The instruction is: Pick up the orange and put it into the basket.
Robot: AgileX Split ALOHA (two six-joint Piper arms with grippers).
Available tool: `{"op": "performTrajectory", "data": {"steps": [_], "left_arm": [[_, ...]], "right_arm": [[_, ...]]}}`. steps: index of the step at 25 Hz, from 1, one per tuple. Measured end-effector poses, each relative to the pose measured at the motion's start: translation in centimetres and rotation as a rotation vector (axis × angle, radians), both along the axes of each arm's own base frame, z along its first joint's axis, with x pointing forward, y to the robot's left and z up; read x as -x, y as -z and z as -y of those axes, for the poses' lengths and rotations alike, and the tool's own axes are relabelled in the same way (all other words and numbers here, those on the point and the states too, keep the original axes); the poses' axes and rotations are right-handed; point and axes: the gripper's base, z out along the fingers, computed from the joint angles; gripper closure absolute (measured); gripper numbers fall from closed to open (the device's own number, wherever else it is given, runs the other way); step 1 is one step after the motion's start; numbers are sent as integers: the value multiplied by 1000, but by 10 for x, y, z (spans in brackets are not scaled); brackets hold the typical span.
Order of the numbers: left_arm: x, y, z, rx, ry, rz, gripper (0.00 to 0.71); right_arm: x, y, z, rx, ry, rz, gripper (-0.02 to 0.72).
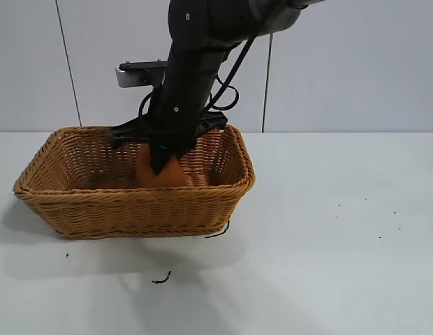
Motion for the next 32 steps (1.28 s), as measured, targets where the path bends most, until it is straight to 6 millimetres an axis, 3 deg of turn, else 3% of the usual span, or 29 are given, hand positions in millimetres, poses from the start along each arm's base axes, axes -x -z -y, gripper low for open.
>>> {"op": "performTrajectory", "data": {"steps": [1, 3, 7, 10, 13, 19, 26, 29, 32], "left_arm": [[0, 0, 0, 0, 0, 0, 71], [0, 0, 0, 0, 0, 0, 71], [0, 0, 0, 0, 0, 0, 71], [0, 0, 0, 0, 0, 0, 71], [0, 0, 0, 0, 0, 0, 71], [0, 0, 0, 0, 0, 0, 71], [0, 0, 0, 0, 0, 0, 71], [0, 0, 0, -1, -1, 1, 71], [0, 0, 0, -1, -1, 1, 71]], "right_arm": [[-2, -8, -1, -9, -1, 11, 120], [-4, -24, -3, -23, -4, 32, 52], [-8, -60, -2, -31, -9, 105, 17], [-17, -80, 12, -13, 19, 154, 12], [-34, -85, 43, 14, 91, 158, 9], [-74, -83, 138, 67, 287, 112, 9], [-91, -79, 244, 110, 506, 20, 9], [-94, -79, 272, 110, 565, 14, 9], [-95, -79, 286, 102, 595, 9, 9]]}}
